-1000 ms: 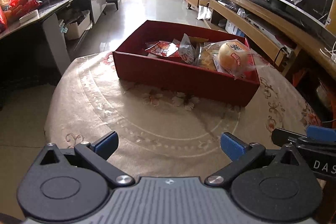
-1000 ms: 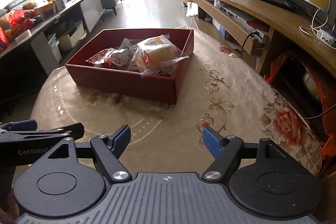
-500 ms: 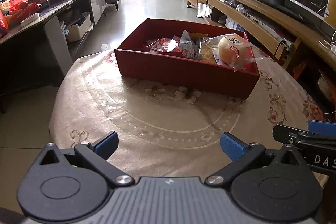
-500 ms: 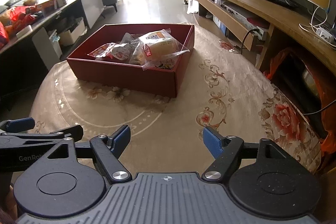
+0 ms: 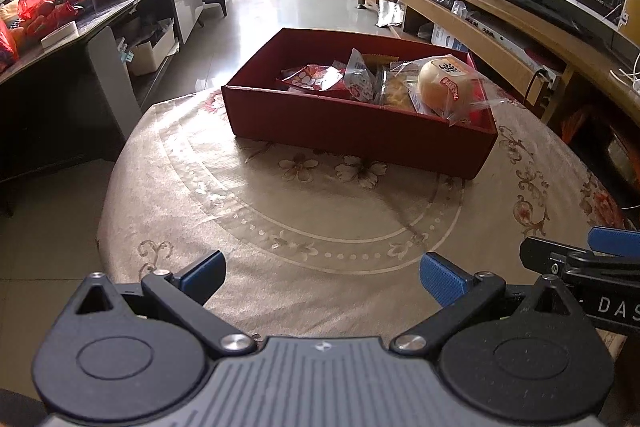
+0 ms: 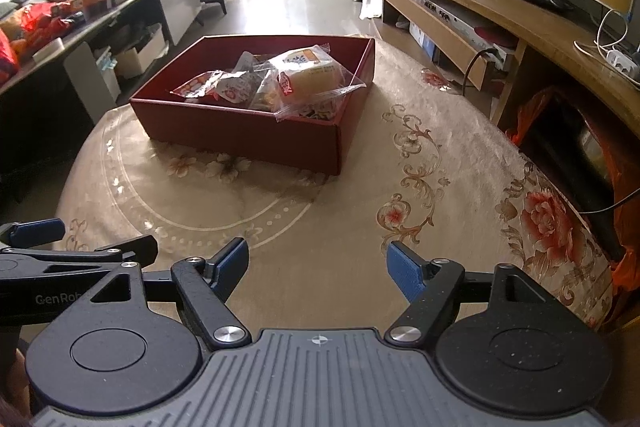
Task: Organize snacks
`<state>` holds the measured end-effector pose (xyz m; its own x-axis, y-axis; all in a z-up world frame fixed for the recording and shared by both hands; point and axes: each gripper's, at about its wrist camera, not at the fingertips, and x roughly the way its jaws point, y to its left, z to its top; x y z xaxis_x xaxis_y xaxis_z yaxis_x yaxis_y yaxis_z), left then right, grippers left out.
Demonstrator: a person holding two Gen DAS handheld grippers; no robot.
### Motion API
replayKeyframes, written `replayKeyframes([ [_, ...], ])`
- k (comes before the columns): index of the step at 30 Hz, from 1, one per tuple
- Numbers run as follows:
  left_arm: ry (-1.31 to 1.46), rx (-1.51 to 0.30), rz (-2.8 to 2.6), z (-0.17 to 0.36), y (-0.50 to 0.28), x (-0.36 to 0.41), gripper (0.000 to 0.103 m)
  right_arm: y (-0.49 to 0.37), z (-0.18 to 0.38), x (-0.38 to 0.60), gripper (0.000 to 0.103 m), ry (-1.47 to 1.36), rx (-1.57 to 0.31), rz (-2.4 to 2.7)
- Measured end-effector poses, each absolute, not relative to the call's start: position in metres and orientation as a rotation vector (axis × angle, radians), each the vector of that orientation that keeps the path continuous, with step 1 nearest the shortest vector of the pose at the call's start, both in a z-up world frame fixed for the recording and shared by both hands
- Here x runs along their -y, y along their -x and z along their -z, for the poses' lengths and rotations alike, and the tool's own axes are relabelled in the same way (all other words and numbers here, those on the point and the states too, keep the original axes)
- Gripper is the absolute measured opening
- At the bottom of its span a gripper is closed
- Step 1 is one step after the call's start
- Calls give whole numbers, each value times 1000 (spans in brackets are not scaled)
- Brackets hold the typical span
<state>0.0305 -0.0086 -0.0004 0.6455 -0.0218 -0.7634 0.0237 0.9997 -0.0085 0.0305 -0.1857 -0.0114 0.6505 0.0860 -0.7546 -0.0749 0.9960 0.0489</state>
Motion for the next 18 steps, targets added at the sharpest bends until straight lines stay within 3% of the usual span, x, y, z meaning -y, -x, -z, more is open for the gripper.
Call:
replayKeyframes([
  [18, -6, -878, 18, 0, -28, 6, 103, -31, 13, 183, 82, -5, -866, -101],
])
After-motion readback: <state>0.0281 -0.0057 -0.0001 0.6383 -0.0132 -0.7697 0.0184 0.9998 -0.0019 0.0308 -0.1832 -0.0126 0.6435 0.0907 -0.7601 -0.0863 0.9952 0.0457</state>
